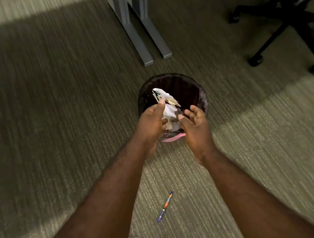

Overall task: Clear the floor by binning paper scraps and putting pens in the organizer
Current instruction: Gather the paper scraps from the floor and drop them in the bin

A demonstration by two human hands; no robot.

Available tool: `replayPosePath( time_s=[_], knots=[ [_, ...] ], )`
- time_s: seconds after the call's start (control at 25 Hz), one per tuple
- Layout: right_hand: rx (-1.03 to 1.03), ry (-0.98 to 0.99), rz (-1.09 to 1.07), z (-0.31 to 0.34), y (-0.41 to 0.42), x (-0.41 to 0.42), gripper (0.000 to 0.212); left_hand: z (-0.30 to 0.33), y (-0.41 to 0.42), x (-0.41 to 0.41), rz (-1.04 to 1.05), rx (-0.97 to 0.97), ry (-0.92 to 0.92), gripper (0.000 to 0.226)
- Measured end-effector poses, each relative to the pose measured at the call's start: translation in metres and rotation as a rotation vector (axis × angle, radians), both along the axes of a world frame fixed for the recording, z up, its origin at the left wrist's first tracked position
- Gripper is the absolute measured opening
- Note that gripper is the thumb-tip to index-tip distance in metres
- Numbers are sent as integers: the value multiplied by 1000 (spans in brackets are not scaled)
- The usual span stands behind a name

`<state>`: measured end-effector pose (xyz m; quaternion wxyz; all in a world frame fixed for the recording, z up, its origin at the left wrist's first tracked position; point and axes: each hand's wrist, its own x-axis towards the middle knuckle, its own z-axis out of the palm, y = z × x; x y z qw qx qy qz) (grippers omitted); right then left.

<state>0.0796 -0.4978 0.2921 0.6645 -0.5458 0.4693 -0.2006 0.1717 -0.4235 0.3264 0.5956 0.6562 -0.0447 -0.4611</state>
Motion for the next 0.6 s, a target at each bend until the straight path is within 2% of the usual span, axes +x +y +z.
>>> replayPosePath(
  time_s=[0.12,0.28,0.44,0.6],
  knots=[
    [-119,22,-1,-1,11,-11,45,2,11,-5,-20,2,-22,26],
    [-231,32,41,-19,68,-25,27,-24,76,-20,7,53,-60,16],
    [-280,89,284,-47,169,-33,34,-64,197,-40,93,153,-201,18],
    [-443,81,628,-76,275,-42,34,-109,327,-66,260,299,-396,17]
  ],
)
